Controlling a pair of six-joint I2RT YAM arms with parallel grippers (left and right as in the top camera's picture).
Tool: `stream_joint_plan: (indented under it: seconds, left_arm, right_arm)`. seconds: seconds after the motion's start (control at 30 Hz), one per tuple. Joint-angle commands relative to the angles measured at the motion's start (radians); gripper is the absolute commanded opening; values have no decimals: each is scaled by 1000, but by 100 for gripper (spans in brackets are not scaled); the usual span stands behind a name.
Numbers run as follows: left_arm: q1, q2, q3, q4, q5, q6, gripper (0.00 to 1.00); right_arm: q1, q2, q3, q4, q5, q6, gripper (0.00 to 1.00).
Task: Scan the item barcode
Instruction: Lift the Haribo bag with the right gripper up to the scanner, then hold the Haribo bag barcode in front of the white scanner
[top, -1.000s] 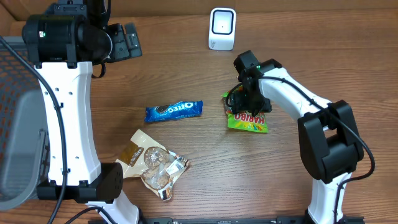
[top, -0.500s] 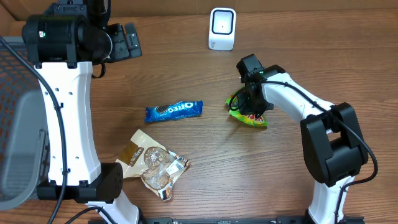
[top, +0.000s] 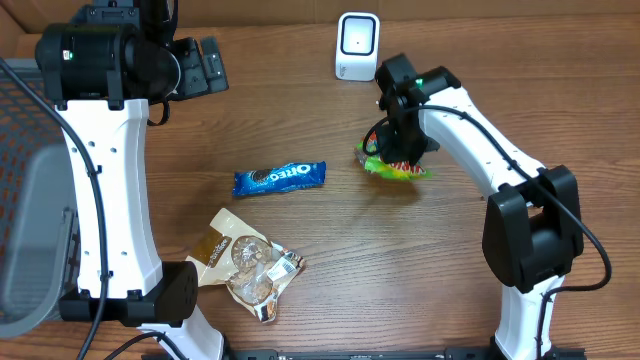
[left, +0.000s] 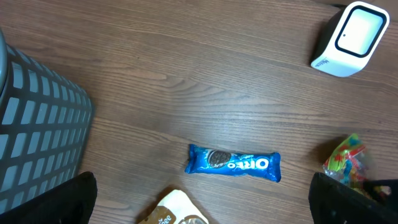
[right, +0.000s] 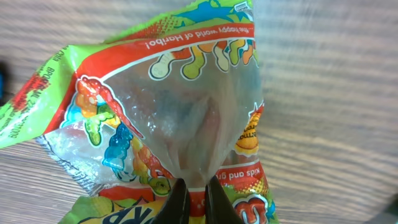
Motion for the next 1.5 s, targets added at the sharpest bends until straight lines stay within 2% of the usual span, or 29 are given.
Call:
stream_joint_plan:
  seconds: [0.0,0.23,0.37,0.6,0.93,1.13,1.47]
  left_arm:
    - [-7,4,7,2,-9,-13,99]
    - [-7,4,7,2,-9,-13,100]
    - [-7,4,7,2,-9,-13,99]
    - [-7,4,7,2,-9,-13,100]
    - [-7,4,7,2,-9,-13,100]
    - [-7,4,7,2,-9,-14,100]
    - [-7,4,7,2,-9,-13,99]
  right_arm:
    - [18,-46,68,10,62,-25,4]
    - [51,-64,106,125,148,-81,4]
    - [69,-64,106,285,201,-125,4]
    - [69,-64,109,535,230,-113,4]
    - [63,-48,230,644,245,-154,4]
    - [55,13,234,742,244,-171,4]
    - [55,159,234,760,244,-174,4]
